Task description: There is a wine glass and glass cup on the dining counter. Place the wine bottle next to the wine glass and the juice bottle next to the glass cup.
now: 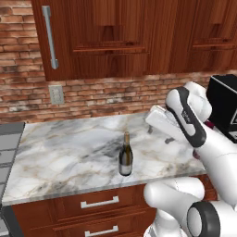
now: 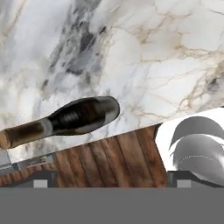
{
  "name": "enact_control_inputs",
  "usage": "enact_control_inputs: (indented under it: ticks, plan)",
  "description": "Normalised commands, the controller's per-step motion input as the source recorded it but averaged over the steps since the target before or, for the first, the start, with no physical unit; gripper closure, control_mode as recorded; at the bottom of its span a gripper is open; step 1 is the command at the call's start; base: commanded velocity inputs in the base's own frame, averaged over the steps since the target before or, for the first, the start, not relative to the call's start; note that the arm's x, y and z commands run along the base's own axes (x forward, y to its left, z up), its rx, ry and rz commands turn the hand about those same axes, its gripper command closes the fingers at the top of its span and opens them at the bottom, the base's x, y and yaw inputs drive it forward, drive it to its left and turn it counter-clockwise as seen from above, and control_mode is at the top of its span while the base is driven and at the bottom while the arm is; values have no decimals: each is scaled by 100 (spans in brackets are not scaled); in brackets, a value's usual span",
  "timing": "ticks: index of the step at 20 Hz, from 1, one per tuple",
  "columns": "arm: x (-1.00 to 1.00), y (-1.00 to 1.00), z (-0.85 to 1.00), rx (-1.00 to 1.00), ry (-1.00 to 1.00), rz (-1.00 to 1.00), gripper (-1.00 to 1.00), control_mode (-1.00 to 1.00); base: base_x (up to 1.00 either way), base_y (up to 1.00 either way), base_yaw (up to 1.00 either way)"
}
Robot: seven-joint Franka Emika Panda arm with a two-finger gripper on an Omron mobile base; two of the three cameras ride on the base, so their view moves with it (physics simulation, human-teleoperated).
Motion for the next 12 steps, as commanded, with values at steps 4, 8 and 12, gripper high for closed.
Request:
enact_control_inputs:
  ticks: [4,8,12]
  plan:
    - [19,0,-24,35,45,-23,-100,-100,0,0,0]
    - [23,9,-20,29,38,-19,-100,-100,0,0,0]
    - [9,38,-32,20,36,-19,-100,-100,0,0,0]
